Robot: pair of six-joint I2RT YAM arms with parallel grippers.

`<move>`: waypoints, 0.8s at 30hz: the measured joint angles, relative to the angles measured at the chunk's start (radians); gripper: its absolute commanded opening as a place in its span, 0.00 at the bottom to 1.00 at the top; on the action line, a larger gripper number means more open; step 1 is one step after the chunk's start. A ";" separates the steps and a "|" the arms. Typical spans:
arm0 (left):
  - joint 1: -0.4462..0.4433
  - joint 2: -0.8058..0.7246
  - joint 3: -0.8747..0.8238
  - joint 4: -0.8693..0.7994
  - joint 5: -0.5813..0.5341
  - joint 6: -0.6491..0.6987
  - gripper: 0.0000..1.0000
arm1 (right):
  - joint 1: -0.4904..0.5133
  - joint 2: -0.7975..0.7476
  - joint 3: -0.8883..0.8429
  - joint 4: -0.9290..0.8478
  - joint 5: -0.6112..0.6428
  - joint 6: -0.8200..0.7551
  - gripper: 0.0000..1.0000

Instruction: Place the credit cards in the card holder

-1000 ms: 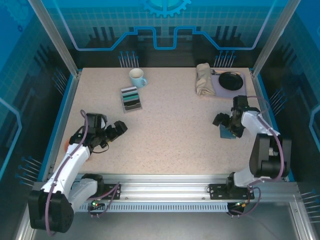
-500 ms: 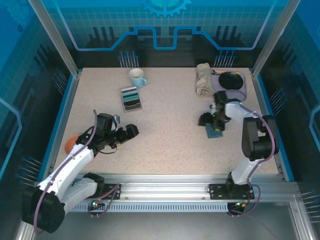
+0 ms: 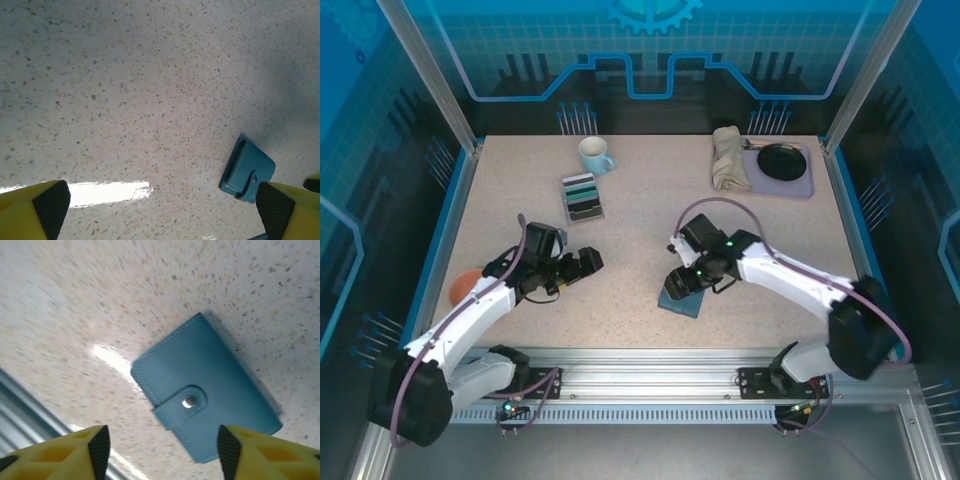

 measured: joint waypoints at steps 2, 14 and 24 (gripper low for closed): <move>-0.021 0.037 0.019 0.019 0.000 0.000 0.99 | 0.001 -0.073 -0.070 0.044 -0.015 0.075 0.48; -0.232 0.417 0.334 0.037 -0.005 0.020 0.97 | 0.000 -0.189 -0.412 0.232 -0.073 0.357 0.41; -0.296 0.686 0.586 0.009 -0.004 0.027 0.85 | -0.113 -0.045 -0.407 0.397 -0.138 0.397 0.28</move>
